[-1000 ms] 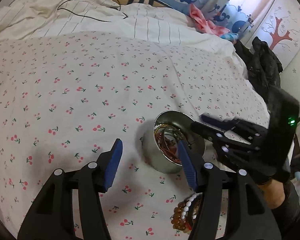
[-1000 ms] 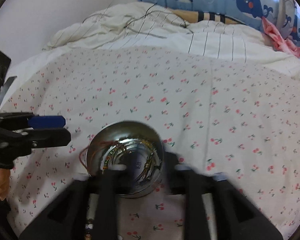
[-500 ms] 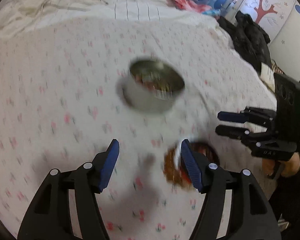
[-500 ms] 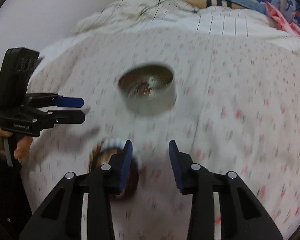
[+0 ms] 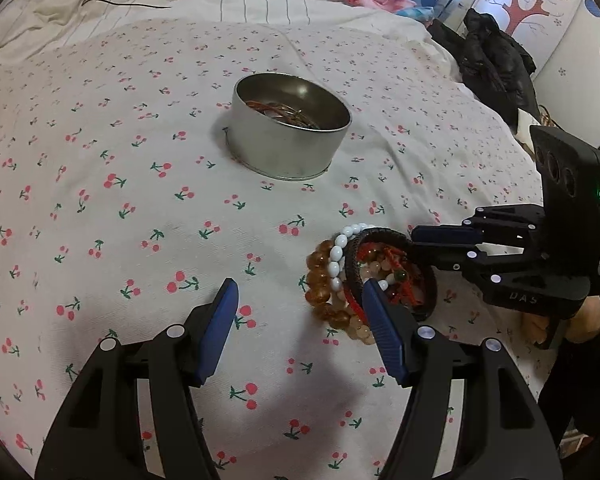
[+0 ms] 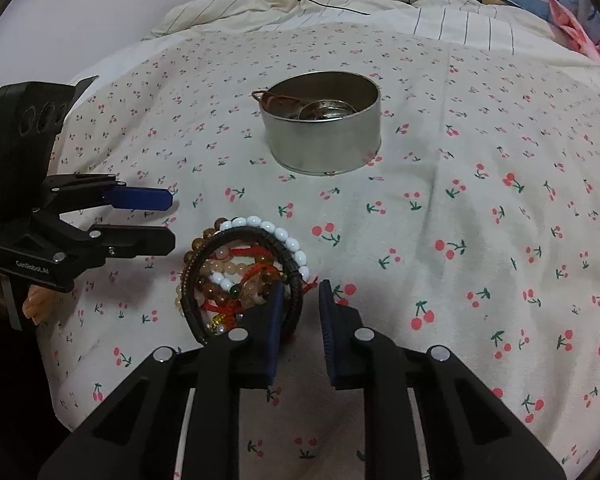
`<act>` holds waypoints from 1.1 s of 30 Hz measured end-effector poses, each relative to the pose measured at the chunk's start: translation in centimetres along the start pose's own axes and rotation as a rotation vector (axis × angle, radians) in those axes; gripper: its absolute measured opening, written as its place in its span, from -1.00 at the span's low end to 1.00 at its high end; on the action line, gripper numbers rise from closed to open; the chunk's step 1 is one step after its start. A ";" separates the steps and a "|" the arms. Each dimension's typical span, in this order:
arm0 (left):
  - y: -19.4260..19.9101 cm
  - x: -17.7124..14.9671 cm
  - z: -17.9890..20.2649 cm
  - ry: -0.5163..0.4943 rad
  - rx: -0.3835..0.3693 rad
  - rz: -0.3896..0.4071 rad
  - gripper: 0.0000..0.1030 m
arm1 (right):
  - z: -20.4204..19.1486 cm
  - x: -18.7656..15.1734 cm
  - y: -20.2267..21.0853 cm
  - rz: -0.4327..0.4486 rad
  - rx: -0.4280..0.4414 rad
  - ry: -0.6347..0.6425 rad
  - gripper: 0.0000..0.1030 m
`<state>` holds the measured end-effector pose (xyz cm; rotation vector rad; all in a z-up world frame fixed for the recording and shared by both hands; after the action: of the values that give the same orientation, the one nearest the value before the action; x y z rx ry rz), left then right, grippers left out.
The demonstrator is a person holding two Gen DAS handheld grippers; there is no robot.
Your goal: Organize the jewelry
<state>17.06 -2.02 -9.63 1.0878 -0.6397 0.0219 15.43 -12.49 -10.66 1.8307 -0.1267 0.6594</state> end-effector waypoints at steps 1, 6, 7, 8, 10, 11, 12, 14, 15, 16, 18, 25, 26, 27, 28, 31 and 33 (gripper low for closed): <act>0.0 0.0 0.1 -0.006 0.000 0.002 0.19 | 0.0 0.0 0.0 0.000 -0.001 0.003 -0.70; -0.4 0.0 0.4 -0.036 0.036 0.000 0.26 | -0.4 0.0 -0.2 -0.003 -0.018 0.029 -0.84; -0.5 0.0 0.4 -0.040 0.044 0.000 0.28 | -0.4 0.0 -0.1 0.000 -0.022 0.034 -0.84; -0.5 0.0 0.4 -0.045 0.053 0.001 0.32 | -0.5 0.0 0.0 0.005 -0.022 0.036 -0.85; -0.6 0.0 0.3 -0.051 0.066 0.002 0.35 | -0.1 0.3 0.5 0.021 -0.021 0.025 -0.85; -0.6 0.1 0.3 -0.054 0.070 0.003 0.36 | 0.2 0.5 1.0 0.036 -0.011 0.005 -0.85; -0.6 0.1 0.2 -0.056 0.072 0.003 0.38 | 0.6 0.6 1.4 0.047 0.000 -0.013 -0.85; -0.6 0.1 0.3 -0.059 0.074 0.004 0.38 | 1.3 0.8 1.9 0.060 -0.012 -0.031 -0.85; -0.6 0.1 0.4 -0.061 0.073 0.008 0.39 | 1.8 0.8 2.0 0.062 -0.022 -0.043 -0.85; -0.6 0.3 0.6 -0.067 0.067 0.018 0.39 | 2.1 0.8 2.0 0.058 -0.026 -0.051 -0.85; -0.5 0.6 1.4 -0.088 0.066 0.037 0.39 | 2.9 0.6 1.8 0.043 -0.059 -0.061 -0.85; -1.7 1.1 3.8 -0.191 0.068 0.048 0.39 | 4.1 -0.2 0.2 -0.009 -0.095 -0.092 -0.85; -1.9 1.0 3.8 -0.196 0.075 0.043 0.39 | 4.1 -0.2 0.2 -0.008 -0.090 -0.095 -0.85; -2.0 1.0 3.8 -0.197 0.076 0.041 0.39 | 4.1 -0.2 0.2 -0.006 -0.082 -0.102 -0.82; -2.1 0.9 3.7 -0.194 0.074 0.038 0.39 | 4.2 -0.1 0.4 0.002 -0.069 -0.118 -0.62; -2.1 0.9 3.5 -0.183 0.067 0.038 0.39 | 3.6 0.4 1.1 0.038 -0.004 -0.126 -0.12; -2.1 0.8 3.3 -0.186 0.073 0.035 0.39 | 2.8 0.6 1.1 0.043 -0.015 -0.082 -0.12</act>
<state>16.76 -6.01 -9.94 1.1579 -0.8312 -0.0259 16.58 -15.32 -10.00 1.8458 -0.2257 0.6120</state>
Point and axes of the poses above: each gripper's, at about its wrist camera, not at the fingertips, and y roughly against the way its jaws point, z to its right, x to its top, the point moved 9 cm from there along -y, roughly the way its jaws point, and after that the axes turned 1 degree about -x, right-handed, at the moved point
